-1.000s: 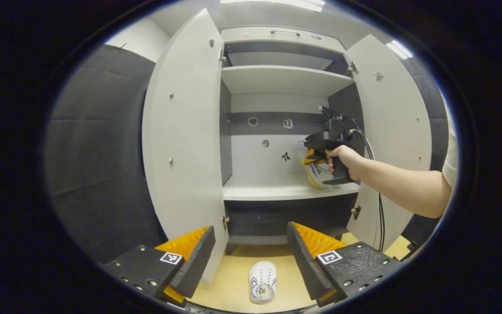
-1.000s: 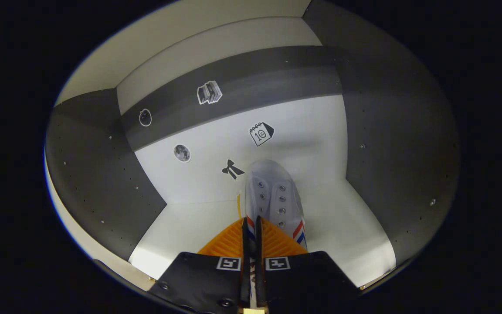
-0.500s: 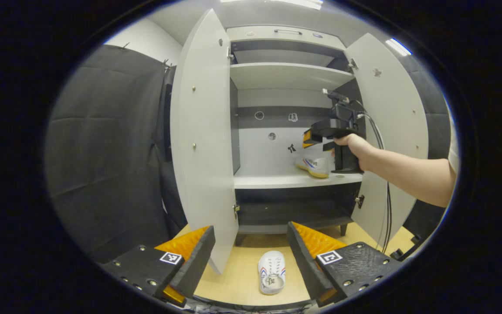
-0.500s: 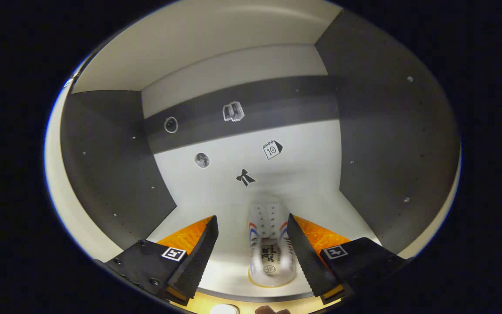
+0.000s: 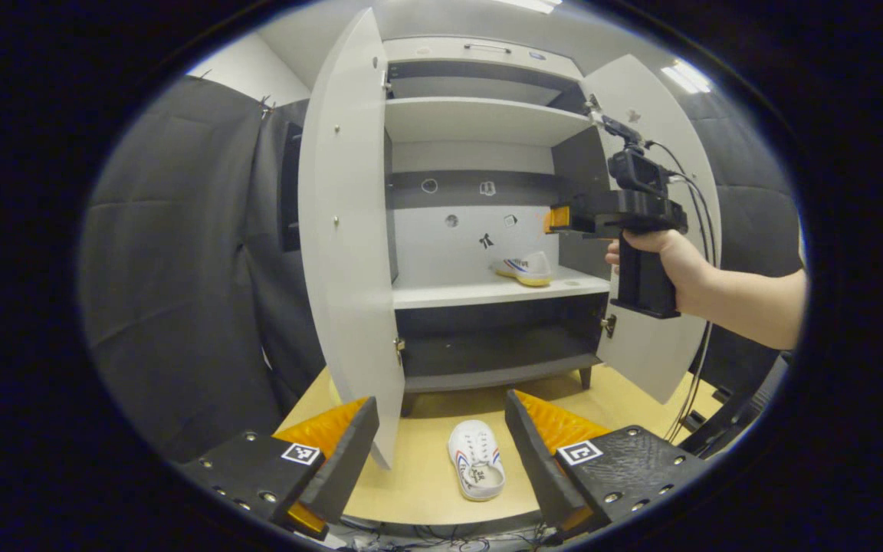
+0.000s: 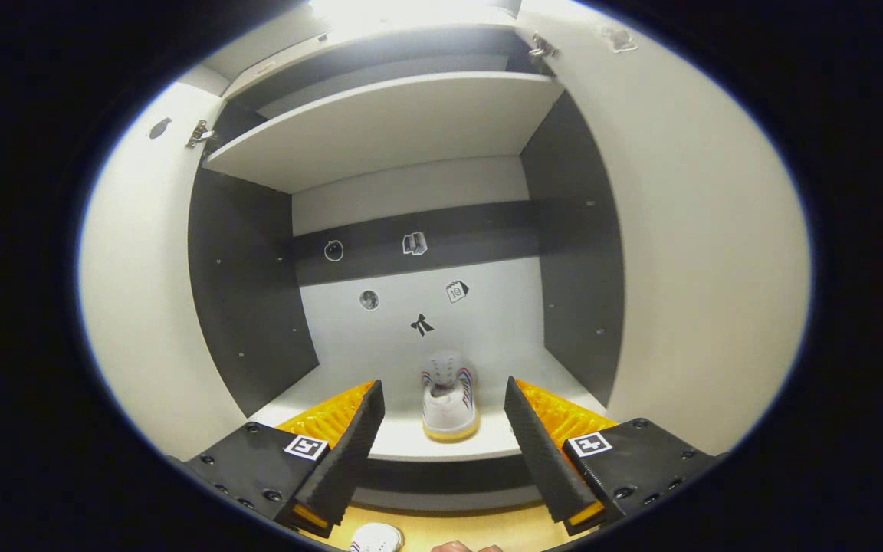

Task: Grab one shoe with the right hand and put it into the shoe cabinet, grab the other shoe with the left hand and put it into the shoe cabinet; then close the right door with the right hand and the left door with the left hand.

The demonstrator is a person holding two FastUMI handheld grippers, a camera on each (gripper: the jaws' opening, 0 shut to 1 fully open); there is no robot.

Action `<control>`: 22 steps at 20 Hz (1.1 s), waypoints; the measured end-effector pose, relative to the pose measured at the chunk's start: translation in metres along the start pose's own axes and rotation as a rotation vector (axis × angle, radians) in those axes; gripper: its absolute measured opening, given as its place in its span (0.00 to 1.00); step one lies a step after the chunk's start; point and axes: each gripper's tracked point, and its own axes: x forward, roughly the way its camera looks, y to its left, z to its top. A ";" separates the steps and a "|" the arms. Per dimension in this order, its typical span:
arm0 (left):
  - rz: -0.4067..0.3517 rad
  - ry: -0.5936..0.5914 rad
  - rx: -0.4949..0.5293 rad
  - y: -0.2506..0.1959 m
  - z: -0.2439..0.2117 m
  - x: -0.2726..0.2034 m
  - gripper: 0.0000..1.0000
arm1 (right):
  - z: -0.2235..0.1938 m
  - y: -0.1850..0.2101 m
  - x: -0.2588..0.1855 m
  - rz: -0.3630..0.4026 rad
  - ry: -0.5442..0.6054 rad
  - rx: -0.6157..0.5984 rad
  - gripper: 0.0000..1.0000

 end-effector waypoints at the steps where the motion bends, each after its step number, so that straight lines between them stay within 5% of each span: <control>1: -0.025 0.009 0.009 -0.001 -0.007 0.000 0.96 | -0.006 -0.004 -0.015 -0.014 0.002 0.005 0.98; 5: -0.123 0.043 0.057 -0.014 -0.032 0.009 0.97 | -0.049 -0.022 -0.074 -0.078 0.033 -0.025 0.98; 15: -0.143 0.163 0.236 -0.032 -0.085 0.052 0.94 | -0.132 -0.066 -0.185 -0.200 0.203 -0.102 0.98; 22: -0.212 0.283 0.230 -0.051 -0.146 0.126 0.94 | -0.151 -0.127 -0.249 -0.318 0.281 -0.158 1.00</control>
